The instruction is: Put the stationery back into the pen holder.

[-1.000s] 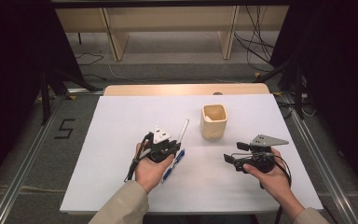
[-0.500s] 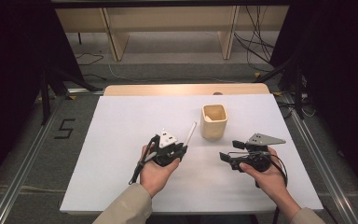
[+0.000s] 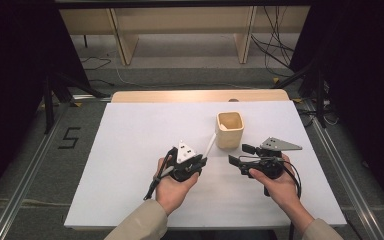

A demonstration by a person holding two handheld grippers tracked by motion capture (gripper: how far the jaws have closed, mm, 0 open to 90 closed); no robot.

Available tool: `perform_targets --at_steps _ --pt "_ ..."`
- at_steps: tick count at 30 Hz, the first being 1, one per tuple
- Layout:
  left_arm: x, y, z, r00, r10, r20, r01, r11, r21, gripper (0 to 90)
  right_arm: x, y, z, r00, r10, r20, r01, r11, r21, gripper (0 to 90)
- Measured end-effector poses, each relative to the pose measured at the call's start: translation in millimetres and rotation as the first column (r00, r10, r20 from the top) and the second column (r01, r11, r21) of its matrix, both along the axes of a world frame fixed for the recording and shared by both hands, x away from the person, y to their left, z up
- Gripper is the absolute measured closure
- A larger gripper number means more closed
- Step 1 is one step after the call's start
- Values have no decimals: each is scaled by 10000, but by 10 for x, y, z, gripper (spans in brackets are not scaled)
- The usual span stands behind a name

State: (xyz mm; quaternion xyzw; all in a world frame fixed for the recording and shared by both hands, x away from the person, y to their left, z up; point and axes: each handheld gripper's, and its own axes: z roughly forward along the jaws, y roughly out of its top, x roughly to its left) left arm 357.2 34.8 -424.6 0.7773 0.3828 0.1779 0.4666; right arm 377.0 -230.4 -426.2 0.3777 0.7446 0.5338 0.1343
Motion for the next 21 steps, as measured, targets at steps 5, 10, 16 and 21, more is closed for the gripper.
perform_targets --at_steps 5,10,16,21 --pt "-18 -45 -19 10000 -47 63 48 10000 -39 785 21 71 29 10000 37 64 -38 9999 104 277" --pt "-52 -112 -39 9997 -166 160 168 9998 -127 785 31 138 39 10000 57 6 -57 9996 264 292" --pt "-86 -193 -65 9991 -348 247 350 9993 -89 785 29 234 48 9998 212 -24 -211 9986 493 337" --pt "-98 -219 -68 9988 -369 314 374 9992 -155 785 32 301 26 9990 433 -51 -429 9972 608 411"
